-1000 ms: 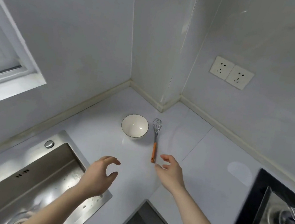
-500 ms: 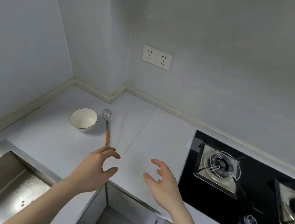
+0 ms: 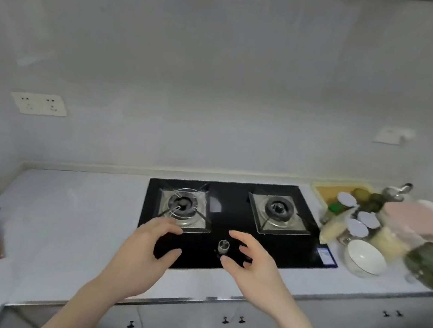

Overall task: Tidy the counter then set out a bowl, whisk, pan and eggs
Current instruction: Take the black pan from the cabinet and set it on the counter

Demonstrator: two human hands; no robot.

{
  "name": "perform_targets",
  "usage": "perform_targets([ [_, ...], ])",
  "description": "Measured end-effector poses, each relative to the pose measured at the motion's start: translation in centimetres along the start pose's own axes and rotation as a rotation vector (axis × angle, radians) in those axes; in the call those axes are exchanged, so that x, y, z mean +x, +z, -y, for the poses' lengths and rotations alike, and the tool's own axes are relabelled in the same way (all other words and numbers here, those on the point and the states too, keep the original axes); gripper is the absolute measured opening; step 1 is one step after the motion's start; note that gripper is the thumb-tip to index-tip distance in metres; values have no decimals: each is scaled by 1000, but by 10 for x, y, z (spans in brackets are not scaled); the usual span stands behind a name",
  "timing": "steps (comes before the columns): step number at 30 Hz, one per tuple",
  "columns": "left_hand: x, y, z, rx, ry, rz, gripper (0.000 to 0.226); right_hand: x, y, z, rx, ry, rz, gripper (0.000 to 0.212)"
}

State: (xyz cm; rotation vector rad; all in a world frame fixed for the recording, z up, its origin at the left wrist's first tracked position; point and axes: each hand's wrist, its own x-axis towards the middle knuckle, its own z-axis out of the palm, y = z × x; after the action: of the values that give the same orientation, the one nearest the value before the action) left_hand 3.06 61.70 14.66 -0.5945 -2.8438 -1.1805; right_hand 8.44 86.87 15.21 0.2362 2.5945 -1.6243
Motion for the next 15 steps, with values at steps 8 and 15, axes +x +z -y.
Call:
perform_targets([
  [8, 67, 70, -151, 78, 265, 69, 32, -43, -174, -33, -37, -47, -208, 52],
  [15, 156, 95, -258, 155, 478, 76, 33, -34, -302, -41, -94, -91, -450, 53],
])
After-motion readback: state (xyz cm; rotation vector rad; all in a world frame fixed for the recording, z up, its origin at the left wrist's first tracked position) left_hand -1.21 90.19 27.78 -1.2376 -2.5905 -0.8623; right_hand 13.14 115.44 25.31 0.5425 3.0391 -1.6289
